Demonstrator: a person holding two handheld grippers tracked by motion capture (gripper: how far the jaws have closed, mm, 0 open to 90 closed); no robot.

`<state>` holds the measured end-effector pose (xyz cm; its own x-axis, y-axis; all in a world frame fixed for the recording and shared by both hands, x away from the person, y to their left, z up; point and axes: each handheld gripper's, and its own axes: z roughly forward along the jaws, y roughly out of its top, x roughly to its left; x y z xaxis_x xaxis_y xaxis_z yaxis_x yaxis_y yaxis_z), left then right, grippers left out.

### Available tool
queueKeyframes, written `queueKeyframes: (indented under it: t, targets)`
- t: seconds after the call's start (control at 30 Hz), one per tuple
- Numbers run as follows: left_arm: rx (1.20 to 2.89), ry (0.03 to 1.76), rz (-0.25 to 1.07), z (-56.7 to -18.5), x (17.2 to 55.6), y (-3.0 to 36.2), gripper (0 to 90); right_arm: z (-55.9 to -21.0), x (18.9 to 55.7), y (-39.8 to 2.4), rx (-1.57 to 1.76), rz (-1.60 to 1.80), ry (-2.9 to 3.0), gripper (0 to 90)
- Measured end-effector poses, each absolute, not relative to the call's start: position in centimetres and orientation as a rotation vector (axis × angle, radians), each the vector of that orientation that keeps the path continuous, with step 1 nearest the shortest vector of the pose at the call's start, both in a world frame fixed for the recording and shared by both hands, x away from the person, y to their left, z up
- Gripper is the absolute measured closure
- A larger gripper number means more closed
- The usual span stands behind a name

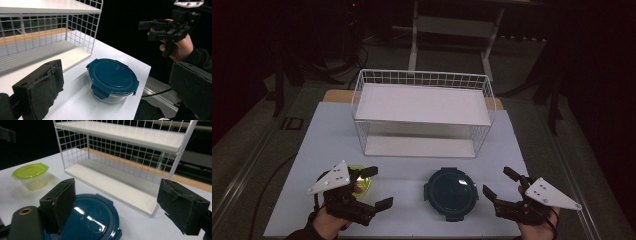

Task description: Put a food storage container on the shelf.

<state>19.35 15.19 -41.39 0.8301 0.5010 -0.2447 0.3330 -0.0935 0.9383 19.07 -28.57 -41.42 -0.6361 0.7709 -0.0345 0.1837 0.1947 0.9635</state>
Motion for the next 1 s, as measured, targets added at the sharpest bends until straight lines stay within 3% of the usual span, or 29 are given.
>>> queueKeyframes:
  t: [0.37, 1.0]
  targets:
    - [1.766, 0.676, 0.061, -42.2, 21.6, 11.3, 0.0, -41.8, 19.3, -29.0, 0.869, 1.536, 1.917, 15.5]
    - [1.833, 0.800, -0.142, -47.0, 24.5, 7.6, 0.0, -43.4, 19.6, -28.6, 0.893, 1.485, 2.004, 12.5]
